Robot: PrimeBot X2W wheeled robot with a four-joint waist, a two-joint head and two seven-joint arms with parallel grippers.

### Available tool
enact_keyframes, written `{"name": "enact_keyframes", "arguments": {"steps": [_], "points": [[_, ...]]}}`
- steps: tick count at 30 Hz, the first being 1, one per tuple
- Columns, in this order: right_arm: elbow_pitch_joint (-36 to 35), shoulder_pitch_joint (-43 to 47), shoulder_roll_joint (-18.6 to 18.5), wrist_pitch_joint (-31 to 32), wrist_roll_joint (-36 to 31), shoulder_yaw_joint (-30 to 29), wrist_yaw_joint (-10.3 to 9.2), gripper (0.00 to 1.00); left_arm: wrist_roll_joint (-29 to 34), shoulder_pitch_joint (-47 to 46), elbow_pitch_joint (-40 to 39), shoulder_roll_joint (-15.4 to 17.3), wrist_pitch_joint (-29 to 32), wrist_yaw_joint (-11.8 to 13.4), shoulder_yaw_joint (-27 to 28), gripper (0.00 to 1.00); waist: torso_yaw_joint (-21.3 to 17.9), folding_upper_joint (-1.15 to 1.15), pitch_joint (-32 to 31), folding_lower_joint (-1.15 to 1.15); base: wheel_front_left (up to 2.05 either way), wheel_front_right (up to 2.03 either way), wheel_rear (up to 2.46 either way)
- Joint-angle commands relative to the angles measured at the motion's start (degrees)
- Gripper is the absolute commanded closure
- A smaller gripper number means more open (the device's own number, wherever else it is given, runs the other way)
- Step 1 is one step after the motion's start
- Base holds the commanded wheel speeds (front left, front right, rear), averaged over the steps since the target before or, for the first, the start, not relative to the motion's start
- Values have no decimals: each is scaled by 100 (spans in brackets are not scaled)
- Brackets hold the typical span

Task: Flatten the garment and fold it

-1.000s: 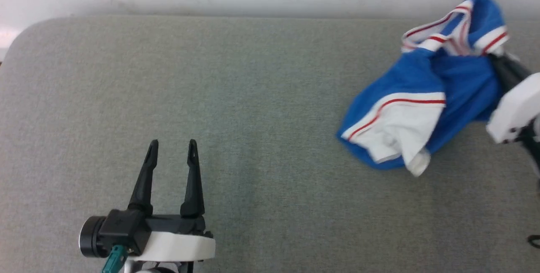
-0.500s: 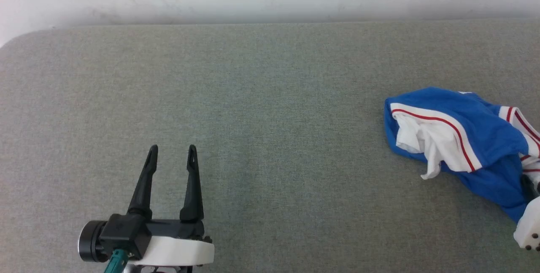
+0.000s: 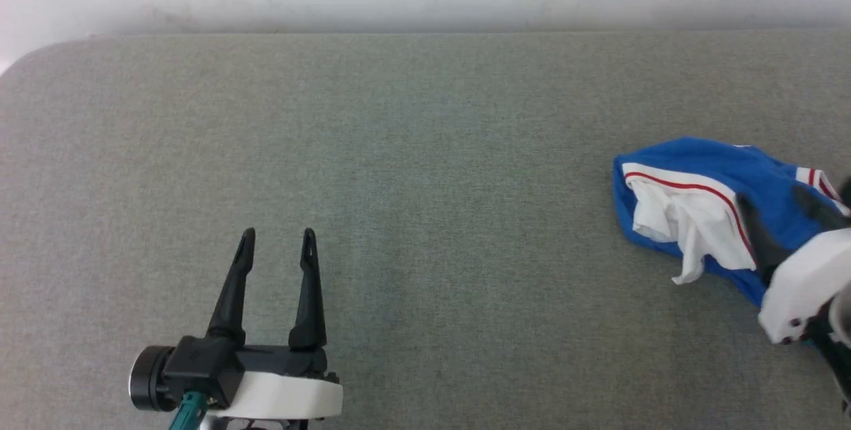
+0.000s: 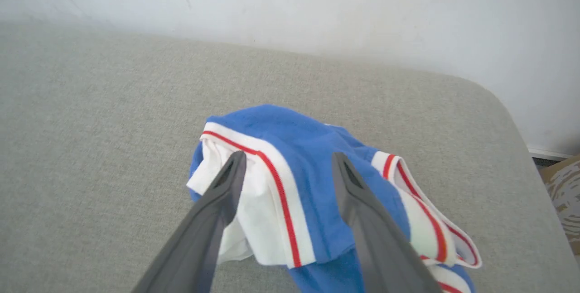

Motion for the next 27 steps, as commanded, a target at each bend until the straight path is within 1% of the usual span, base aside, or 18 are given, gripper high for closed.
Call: {"name": "enact_keyframes", "arguments": {"steps": [1, 3, 5, 11, 12, 13, 14, 18, 23, 25, 27], "points": [[26, 12, -97, 75, -50, 126, -4, 0, -8, -64, -4, -12, -27, -18, -25, 0, 89, 0, 63, 0, 0, 0, 0], [204, 16, -147, 201, -58, 296, -4, 0, -15, -91, -2, -12, -27, -11, -40, 0, 163, 0, 111, 0, 0, 0, 0], [428, 8, -315, 275, -162, 548, -4, 0, -11, -116, -1, -12, -27, -7, -44, 0, 244, 0, 157, 0, 0, 0, 0], [1138, -141, -470, 353, -331, 878, -4, 0, -9, -158, 6, -12, -27, -11, -21, 0, 428, 0, 232, 0, 0, 0, 0], [1199, -177, -466, 351, -336, 889, -4, 45, -8, -166, 12, -12, -27, -13, -23, 0, 447, 0, 237, 0, 0, 0, 0], [1226, -222, -429, 316, -335, 862, -4, 74, -10, -172, 15, -12, -27, -7, -20, 0, 459, 0, 238, 0, 0, 0, 0], [1232, -258, -410, 278, -350, 851, -4, 100, -16, -177, 16, -12, -27, 2, -19, 0, 470, 0, 234, 0, 0, 0, 0], [1171, -378, -385, 106, -394, 819, -4, 100, -43, -145, 45, -12, -27, 31, -27, 0, 480, 0, 140, 0, 0, 0, 0], [853, -543, -299, -74, -262, 815, -4, 100, -113, -90, 90, -12, -27, 47, -58, 0, 513, 0, -93, 0, 0, 0, 0], [663, -685, -250, -92, -166, 891, -4, 100, -115, -72, 101, -13, -27, 39, -55, 0, 546, 0, -182, 0, 0, 0, 0], [459, -874, -230, -84, -107, 1092, -4, 100, -115, -50, 101, -13, -27, 27, -39, 0, 577, 0, -251, 0, 0, 0, 0]]}}
